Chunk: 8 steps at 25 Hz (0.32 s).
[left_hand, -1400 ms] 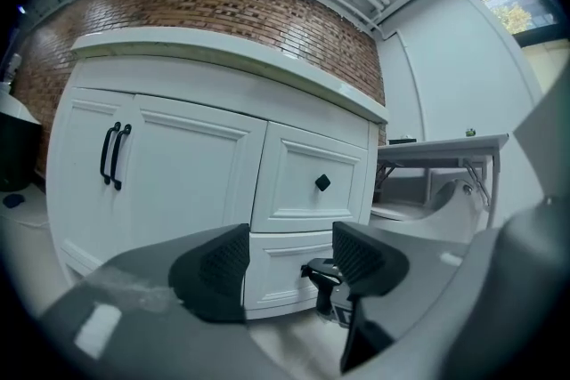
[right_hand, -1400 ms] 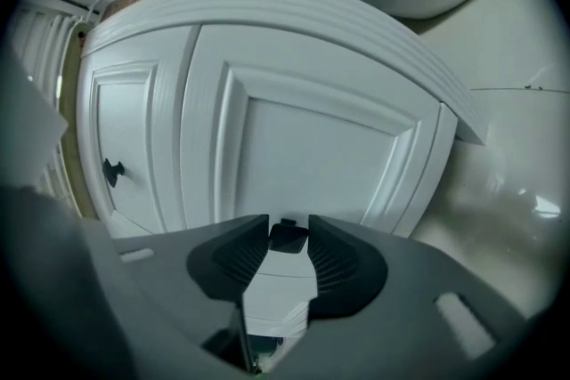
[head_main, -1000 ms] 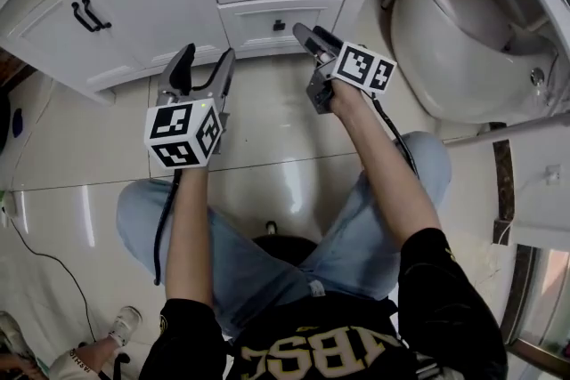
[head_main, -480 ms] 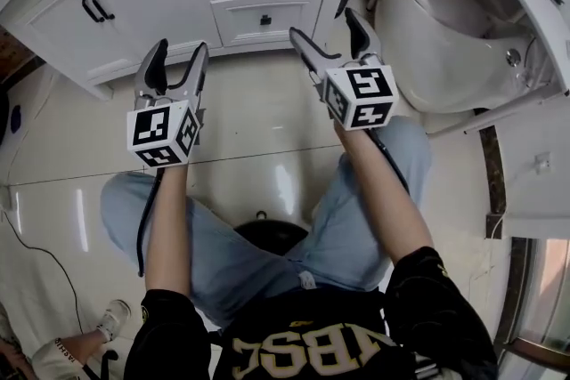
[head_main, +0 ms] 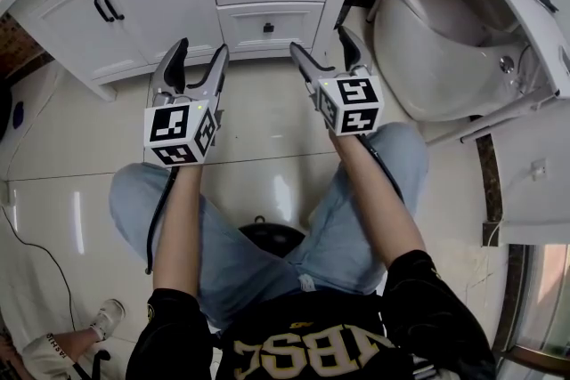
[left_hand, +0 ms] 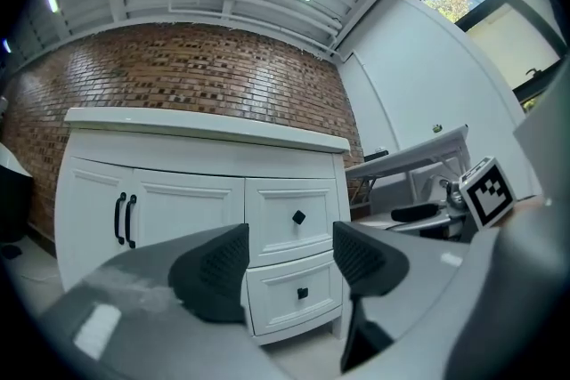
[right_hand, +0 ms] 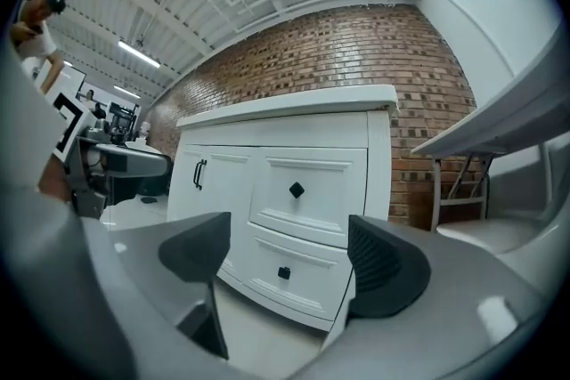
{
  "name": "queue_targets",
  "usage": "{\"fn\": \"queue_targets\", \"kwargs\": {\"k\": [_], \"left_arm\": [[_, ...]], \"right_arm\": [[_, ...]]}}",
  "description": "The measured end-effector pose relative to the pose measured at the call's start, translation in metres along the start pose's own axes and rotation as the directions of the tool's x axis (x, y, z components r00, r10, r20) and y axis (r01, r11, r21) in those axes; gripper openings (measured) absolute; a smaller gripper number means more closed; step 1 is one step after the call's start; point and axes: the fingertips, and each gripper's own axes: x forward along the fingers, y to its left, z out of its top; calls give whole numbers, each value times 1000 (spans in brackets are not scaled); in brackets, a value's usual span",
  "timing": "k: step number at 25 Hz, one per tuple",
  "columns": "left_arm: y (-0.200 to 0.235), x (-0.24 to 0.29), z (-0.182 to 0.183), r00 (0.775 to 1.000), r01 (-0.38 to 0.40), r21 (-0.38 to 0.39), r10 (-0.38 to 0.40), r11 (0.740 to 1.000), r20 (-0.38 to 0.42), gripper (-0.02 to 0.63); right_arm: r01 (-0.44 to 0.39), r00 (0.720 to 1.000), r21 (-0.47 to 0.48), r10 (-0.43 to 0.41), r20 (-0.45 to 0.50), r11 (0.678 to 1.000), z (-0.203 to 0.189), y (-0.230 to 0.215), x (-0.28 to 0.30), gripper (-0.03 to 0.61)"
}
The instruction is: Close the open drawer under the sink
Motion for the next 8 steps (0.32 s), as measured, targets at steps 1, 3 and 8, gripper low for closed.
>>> {"fn": "queue_targets", "kwargs": {"k": [1, 3, 8], "left_arm": [[-2, 1, 0, 1000, 5, 0, -5, 1000, 0, 298], [-6, 2, 0, 1000, 9, 4, -9, 1000, -1, 298], [-11, 10, 1, 1000, 17, 4, -17, 1000, -3, 298]], "right_arm": [[-4, 1000, -4, 4, -2, 1000, -1, 0, -1, 408], [-15, 1000, -9, 14, -6, 1000, -1, 0, -4, 410], [-13, 1000, -19, 13, 4, 1000, 3, -10, -9, 408]]}}
